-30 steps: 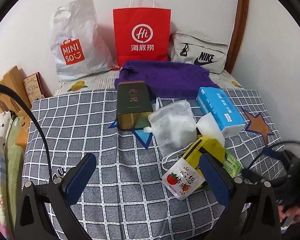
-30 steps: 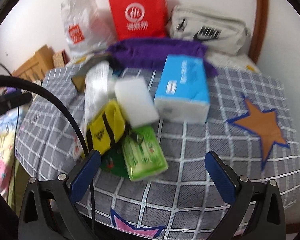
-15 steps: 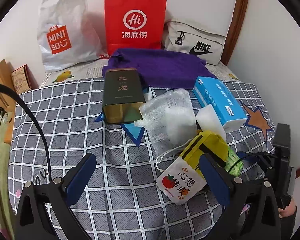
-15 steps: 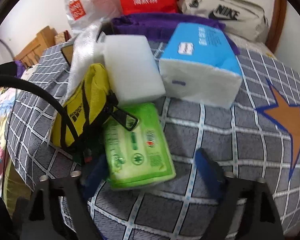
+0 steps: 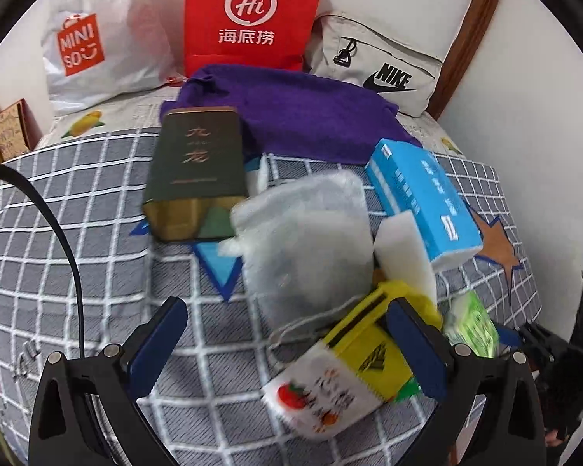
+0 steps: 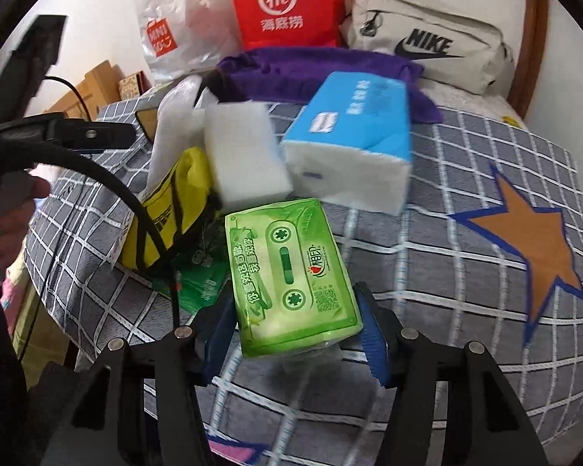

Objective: Organize soft objects
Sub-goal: 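Grasp the clear mesh bag with the left tool while the right tool holds the green pack, then carry both items to the purple towel while the right tool releases the green pack onto it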

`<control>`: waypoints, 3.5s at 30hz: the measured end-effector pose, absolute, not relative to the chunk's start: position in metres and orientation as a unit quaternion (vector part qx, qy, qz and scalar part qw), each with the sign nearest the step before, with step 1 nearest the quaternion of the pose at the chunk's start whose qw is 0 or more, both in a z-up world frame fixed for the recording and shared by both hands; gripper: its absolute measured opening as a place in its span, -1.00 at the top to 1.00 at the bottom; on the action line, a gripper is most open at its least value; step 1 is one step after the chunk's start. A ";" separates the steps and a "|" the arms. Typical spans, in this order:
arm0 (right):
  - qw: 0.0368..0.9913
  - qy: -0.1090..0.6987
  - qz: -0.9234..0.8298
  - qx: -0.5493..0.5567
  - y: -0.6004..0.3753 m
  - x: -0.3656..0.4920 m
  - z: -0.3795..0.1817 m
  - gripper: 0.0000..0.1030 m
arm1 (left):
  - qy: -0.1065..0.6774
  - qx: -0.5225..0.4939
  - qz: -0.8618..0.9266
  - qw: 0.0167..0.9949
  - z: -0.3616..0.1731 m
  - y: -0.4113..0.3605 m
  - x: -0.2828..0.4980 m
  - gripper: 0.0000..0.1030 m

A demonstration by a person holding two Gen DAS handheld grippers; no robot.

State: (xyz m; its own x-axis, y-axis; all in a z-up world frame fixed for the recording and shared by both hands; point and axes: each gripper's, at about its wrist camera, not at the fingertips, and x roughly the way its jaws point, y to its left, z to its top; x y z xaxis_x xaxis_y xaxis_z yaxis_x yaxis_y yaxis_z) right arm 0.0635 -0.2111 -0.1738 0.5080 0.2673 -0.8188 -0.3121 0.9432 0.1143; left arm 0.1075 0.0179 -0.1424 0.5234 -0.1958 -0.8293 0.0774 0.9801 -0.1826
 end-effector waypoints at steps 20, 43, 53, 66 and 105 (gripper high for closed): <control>0.866 0.476 0.154 -0.008 -0.230 0.084 -0.173 -0.12 | 0.493 -0.071 -0.093 0.862 -0.162 0.011 0.140 0.47; 0.863 0.488 0.128 -0.004 -0.221 0.096 -0.168 -0.13 | 0.435 -0.034 -0.032 0.899 -0.199 0.060 0.125 0.49; 0.865 0.484 0.134 0.011 -0.223 0.096 -0.168 -0.12 | 0.431 -0.044 -0.040 0.900 -0.201 0.061 0.129 0.75; 0.877 0.450 0.167 0.033 -0.223 0.096 -0.128 -0.12 | 0.423 -0.075 -0.069 0.900 -0.148 0.074 0.116 0.90; 0.883 0.461 0.083 0.032 -0.215 0.373 -0.101 -0.12 | 0.429 -0.077 -0.073 0.897 -0.072 0.102 0.310 0.90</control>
